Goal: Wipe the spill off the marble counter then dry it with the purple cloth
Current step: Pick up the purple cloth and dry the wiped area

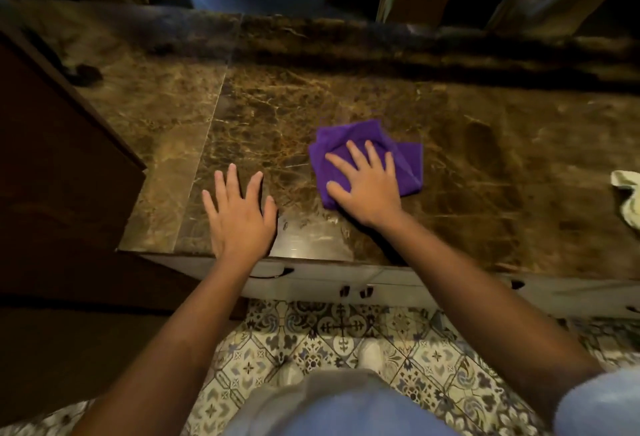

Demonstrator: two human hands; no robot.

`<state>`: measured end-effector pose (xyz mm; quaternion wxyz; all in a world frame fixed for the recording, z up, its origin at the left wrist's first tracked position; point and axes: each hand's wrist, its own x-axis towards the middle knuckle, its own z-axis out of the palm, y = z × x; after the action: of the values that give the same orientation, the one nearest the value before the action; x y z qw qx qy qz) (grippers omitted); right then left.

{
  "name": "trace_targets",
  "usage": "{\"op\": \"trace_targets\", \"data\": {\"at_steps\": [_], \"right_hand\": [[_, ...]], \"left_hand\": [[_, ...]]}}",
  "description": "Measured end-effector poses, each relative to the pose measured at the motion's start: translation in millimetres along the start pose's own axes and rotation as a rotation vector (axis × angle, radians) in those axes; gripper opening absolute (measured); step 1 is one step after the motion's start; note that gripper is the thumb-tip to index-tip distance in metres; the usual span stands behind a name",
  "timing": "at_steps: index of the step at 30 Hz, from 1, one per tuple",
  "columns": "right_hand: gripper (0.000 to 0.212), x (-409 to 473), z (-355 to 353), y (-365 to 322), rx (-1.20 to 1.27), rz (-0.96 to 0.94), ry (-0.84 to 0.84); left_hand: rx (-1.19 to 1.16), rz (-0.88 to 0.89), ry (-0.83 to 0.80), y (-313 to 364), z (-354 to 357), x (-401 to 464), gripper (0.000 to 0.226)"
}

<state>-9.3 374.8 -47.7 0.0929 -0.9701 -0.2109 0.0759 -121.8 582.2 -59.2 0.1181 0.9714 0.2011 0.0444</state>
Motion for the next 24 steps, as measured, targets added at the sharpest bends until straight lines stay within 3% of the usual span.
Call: {"op": "trace_targets", "data": {"at_steps": [6,10,18,24], "right_hand": [[0.064,-134.4,20.3,-8.5,-0.021,-0.045,-0.015],[0.067,-152.2,22.4,13.6,-0.053,0.009,-0.006],[0.071,2.3,-1.0,47.6,-0.058,0.233,0.107],[0.081,121.6,-11.3,-4.0,0.017,0.271,0.010]], "left_hand": [[0.056,0.108,-0.094,-17.3,-5.0,-1.0,0.062],[0.077,0.195,-0.105,-49.3,-11.9,0.4,0.067],[0.086,0.175,-0.047,-51.8,-2.2,3.6,0.068],[0.102,0.160,-0.021,-51.1,-0.1,4.6,0.065]]}}
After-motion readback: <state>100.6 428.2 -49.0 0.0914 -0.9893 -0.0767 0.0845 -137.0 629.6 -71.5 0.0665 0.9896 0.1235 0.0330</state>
